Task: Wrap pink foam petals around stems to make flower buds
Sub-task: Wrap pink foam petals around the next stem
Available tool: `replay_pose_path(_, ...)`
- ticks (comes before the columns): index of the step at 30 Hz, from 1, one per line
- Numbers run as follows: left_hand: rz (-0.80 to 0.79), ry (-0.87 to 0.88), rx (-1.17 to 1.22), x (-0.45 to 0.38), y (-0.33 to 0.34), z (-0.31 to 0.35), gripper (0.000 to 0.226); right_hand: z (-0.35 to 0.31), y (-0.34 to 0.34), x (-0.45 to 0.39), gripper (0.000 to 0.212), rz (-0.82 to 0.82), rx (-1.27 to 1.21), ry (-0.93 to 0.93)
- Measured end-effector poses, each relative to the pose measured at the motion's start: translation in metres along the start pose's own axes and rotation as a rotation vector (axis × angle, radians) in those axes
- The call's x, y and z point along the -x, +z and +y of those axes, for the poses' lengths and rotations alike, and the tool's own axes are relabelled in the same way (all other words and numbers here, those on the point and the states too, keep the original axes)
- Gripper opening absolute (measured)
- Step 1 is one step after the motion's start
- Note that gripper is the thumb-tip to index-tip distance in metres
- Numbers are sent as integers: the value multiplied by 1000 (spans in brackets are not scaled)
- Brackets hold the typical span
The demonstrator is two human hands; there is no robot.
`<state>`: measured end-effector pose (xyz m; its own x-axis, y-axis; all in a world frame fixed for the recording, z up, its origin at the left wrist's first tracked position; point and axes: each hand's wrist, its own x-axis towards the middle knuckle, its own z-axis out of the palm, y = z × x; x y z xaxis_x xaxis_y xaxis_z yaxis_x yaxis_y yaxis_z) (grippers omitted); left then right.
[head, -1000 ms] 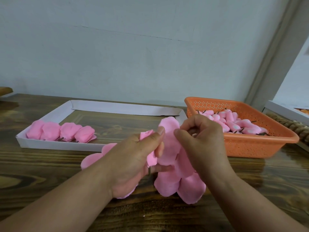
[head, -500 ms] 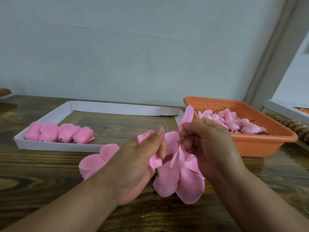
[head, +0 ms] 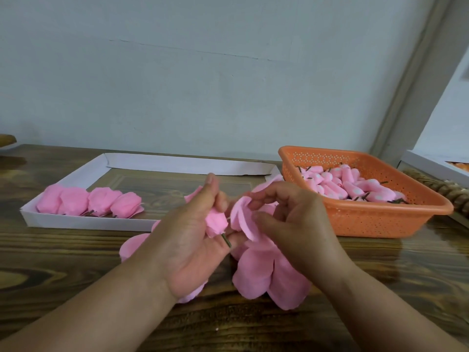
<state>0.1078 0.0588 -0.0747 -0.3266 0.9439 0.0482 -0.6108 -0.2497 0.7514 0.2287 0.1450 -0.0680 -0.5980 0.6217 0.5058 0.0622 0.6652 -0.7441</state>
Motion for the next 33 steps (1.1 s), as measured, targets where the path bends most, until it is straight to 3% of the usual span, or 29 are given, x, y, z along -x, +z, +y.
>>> replay_pose_path(7, -22, -32, -6, 2, 0, 1, 46, 1, -2, -3, 24, -26, 437, -211)
replay_pose_path(15, 38, -77, 25, 1, 1, 4, 44, 5, -5, -5, 25, -63, 123, -35)
replay_pose_path(21, -80, -135, -72, 7, 3, -3, 40, 5, -13, -7, 37, -220, 150, -22)
replay_pose_path(24, -99, -158, -68, 9, 5, -4, 40, 0, -14, -4, 25, -305, 140, -54)
replay_pose_path(27, -59, -148, -44, 8, 4, -2, 37, 0, -11, -4, 16, -211, 42, 3)
replay_pose_path(33, -105, -101, -46, 10, 5, -4, 37, 1, -4, -5, 27, 90, -97, 164)
